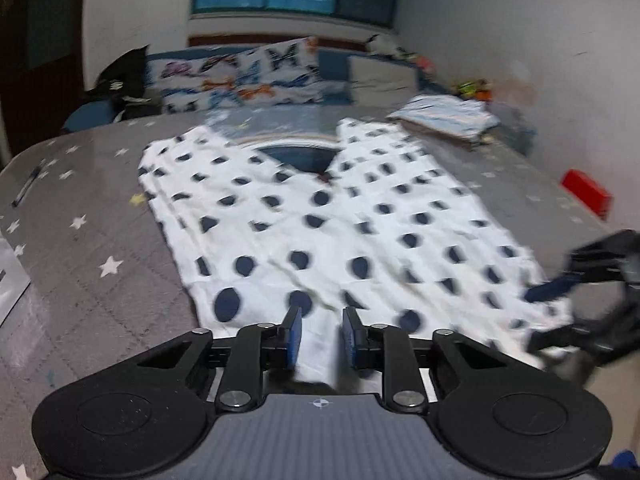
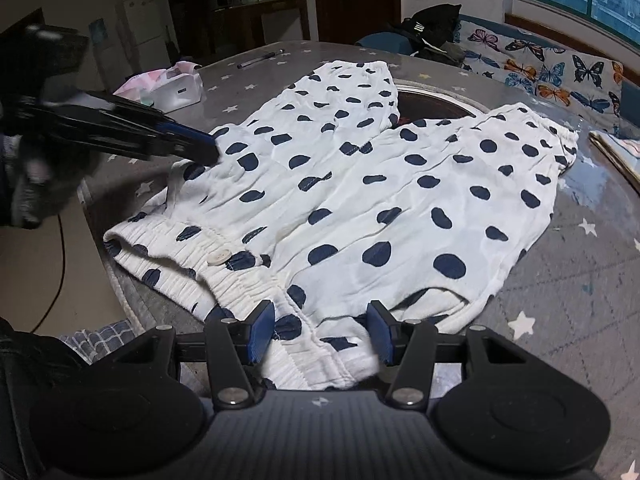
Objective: Fold clothes
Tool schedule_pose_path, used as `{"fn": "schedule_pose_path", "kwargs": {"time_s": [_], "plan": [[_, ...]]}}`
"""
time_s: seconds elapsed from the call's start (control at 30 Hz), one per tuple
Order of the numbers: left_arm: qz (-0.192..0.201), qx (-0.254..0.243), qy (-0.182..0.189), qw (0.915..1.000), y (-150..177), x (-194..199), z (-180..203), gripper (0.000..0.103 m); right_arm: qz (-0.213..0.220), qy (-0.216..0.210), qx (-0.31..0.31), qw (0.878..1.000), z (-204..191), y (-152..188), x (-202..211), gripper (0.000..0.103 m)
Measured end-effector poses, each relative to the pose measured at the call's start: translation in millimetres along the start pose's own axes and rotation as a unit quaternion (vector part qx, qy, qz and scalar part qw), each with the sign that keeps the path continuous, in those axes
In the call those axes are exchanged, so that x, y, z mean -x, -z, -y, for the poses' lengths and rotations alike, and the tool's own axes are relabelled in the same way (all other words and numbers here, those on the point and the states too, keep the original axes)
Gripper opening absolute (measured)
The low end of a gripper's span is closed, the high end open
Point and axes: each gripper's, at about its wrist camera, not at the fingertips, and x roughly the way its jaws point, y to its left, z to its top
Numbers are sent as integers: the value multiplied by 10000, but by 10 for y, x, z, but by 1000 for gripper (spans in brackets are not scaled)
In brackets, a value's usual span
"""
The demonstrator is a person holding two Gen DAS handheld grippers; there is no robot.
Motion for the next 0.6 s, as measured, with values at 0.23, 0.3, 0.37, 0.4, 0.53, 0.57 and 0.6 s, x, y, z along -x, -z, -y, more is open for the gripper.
{"fn": "schedule_pose_path", "kwargs": {"time_s": [0.23, 0.3, 0.37, 0.4, 0.53, 0.57, 0.6], "plan": [[-165, -34, -567, 9982, 75, -87, -125, 8, -25, 0, 44, 10000, -20, -24, -7, 54], [-169, -70, -617, 9979, 105, -54, -166, 8, 30, -3, 52, 10000, -27, -42, 22, 54], [-174, -69, -678, 9975, 120, -33, -198, 8, 98, -36, 1, 9999, -21, -57, 48, 54], [-169, -82, -714, 9973, 125, -24, -208, 8, 88, -37, -3, 10000, -19, -56, 46, 54], [-151, -172, -750, 9969, 134, -6, -187, 8, -12, -19, 34, 10000, -23, -13, 32, 54], [-148, -202, -762, 9968, 134, -4, -179, 8, 8, -22, 23, 10000, -18, -6, 53, 54], [-147, -213, -764, 9967, 133, -7, -177, 8, 32, -8, -1, 10000, -7, 0, 78, 54]]}}
